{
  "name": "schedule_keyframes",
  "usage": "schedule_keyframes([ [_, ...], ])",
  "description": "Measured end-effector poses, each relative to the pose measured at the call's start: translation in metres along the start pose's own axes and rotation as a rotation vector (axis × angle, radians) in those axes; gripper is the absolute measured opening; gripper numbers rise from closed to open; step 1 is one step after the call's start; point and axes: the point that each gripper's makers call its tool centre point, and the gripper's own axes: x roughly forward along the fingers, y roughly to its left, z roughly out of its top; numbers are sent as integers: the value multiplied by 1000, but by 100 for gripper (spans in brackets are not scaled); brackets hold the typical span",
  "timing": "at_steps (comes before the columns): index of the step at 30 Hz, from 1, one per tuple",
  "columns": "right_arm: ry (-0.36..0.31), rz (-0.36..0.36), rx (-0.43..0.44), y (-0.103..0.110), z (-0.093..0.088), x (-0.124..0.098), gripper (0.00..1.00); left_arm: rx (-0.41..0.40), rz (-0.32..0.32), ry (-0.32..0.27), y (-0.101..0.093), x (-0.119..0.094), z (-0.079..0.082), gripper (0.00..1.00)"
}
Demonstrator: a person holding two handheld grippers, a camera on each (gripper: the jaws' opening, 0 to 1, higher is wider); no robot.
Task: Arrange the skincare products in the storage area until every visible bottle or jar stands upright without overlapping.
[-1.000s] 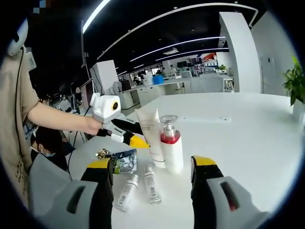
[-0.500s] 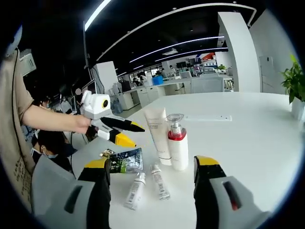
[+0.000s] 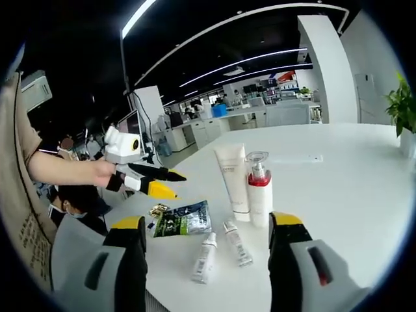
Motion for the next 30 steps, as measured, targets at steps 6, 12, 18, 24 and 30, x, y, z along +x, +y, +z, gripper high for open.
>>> schedule_keyframes([
  [6, 24, 17, 18, 14, -16, -3, 79, -96, 44, -11, -4, -22, -13, 70],
  [12, 29, 27, 34, 25, -23, -3, 80, -139, 79, 4, -10, -41, -32, 74],
  [18, 31, 34, 37, 33, -25, -6, 81, -231, 123, 0, -15, -61, -50, 78],
  [24, 32, 40, 42, 41, -28, -13, 81, -268, 150, 2, -19, -76, -66, 79],
  [30, 38, 45, 48, 46, -32, -18, 81, -323, 191, -7, -22, -88, -83, 80],
])
